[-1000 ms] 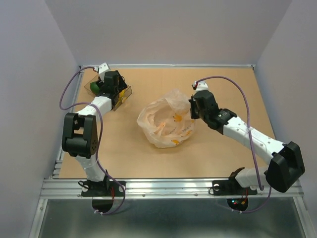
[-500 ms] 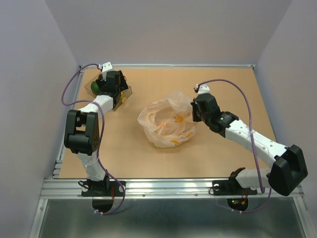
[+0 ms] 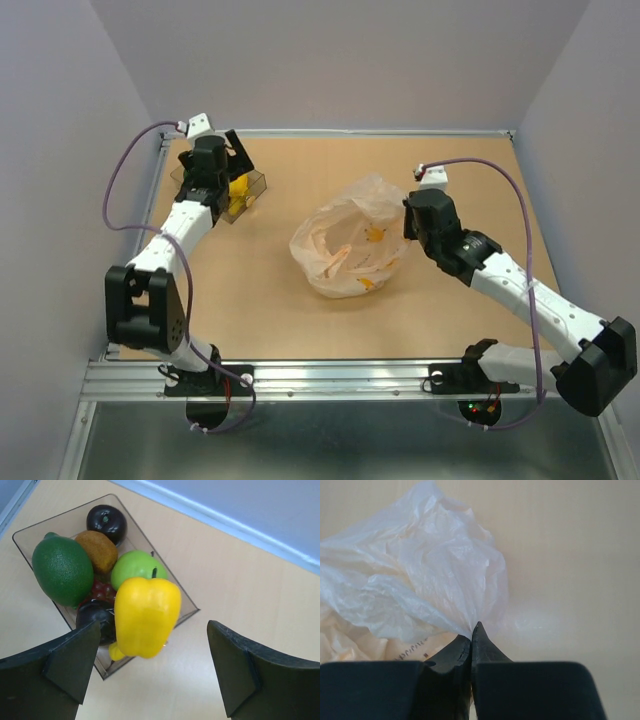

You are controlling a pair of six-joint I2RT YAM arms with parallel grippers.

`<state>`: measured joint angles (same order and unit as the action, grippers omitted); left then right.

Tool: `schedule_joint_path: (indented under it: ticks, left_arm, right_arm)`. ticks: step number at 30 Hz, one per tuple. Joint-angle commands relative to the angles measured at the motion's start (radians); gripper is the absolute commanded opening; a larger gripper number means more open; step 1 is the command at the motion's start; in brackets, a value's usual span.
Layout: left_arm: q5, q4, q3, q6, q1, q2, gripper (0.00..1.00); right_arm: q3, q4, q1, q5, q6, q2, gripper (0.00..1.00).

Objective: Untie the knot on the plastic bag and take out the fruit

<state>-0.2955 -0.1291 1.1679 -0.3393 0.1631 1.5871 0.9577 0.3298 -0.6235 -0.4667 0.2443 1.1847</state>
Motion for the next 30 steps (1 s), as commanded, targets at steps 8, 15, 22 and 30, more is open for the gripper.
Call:
schedule_joint_path:
  ticks: [8,15,22,30]
  left_arm:
    - [-0.003,0.366,-0.111,-0.151,0.003,-0.664,0.99]
    - [-0.180,0.563,-0.255,-0.182,0.003,-1.089,0.99]
    - [-0.219,0.623,-0.283,-0.152,0.004,-1.345,0.99]
    - [-0.226,0.631,-0.225,-0.092,0.003,-1.389,0.99]
  right_arm:
    - [-0.060,0.041,0.004,-0.527,0.025,-0.120,0.01]
    - [-0.103,0.060,0.011,-0.572,0.078,-0.210,0.54]
    - [-0.099,0.063,0.010,-0.448,0.050,-0.463,1.00]
    - [-0.112,0.064,0.010,-0.352,-0.045,-0.784,1.00]
